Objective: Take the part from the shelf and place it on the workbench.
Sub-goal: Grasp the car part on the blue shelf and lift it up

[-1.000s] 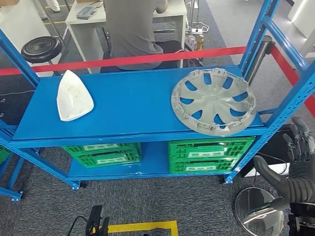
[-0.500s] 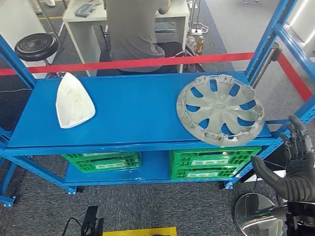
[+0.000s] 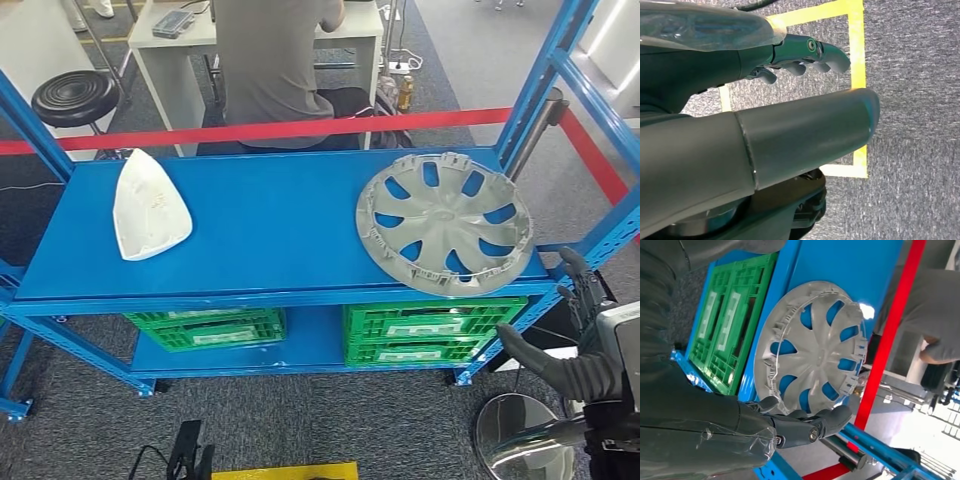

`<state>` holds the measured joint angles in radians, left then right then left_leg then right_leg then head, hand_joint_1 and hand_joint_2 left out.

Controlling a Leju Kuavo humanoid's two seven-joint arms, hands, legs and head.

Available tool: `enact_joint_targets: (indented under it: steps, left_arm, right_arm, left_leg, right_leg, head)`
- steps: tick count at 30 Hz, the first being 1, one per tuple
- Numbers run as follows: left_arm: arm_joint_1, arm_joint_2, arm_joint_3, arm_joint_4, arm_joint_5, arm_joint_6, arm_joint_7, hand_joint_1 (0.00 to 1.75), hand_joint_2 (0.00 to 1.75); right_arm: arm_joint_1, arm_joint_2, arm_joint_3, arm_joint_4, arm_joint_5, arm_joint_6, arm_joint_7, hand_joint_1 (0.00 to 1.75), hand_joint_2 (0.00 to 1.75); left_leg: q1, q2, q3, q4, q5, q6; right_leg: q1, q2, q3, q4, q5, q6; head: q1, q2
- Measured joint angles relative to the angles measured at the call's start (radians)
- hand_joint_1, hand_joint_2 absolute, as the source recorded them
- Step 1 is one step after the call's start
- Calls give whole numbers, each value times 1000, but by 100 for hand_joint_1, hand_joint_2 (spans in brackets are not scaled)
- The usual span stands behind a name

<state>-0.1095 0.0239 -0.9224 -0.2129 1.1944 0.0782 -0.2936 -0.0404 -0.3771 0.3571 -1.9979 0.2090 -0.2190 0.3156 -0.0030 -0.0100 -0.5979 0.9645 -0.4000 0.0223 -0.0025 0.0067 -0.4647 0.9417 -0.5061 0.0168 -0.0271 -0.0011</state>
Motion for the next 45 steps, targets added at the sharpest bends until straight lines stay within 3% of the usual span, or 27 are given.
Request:
enact_joint_targets:
  steps: [9,14,20,22,27,29,45]
  left_arm:
    - [0,0,0,0,0,0,1,0,0]
    - [0,0,0,0,0,0,7,0,0]
    - [0,0,0,0,3,0,16,0,0]
    - [0,0,0,0,8,0,19,0,0]
    - [0,-1,0,0,28,0,22,0,0]
    - [1,-1,0,0,31,0,22,0,0]
    - [4,-5,2,0,52,8,19,0,0]
  right_arm:
    - [-3,-26,0,2,0,11,21,0,175]
    - [-24,-62,3,11,17,79,136,0,175]
    - [-67,-141,13,27,54,196,294,0,175]
    - [-82,-169,20,38,74,267,318,0,175]
    - [-197,-249,57,100,86,603,333,0,175]
    - [-245,-271,73,128,86,661,333,0,175]
    - [-470,-352,244,308,248,691,334,0,175]
  left_leg:
    - [0,0,4,-6,1,-1]
    - [0,0,5,-7,2,-1]
    - [0,0,5,-7,2,-1]
    - [0,0,5,-7,2,-1]
    - [0,1,5,-7,3,0]
    - [0,0,5,-7,4,0]
    - [0,0,5,-8,4,0]
  right_leg:
    - [0,0,1,0,0,0]
    - [0,0,1,0,0,0]
    - [0,0,1,0,0,0]
    - [0,0,2,0,0,0]
    - [0,1,2,0,1,0]
    - [0,0,2,0,1,0]
    - [0,-1,3,0,1,0]
  head:
    - [0,0]
    - [0,0]
    - [0,0]
    - [0,0]
    - [0,0]
    - [0,0]
    - [0,0]
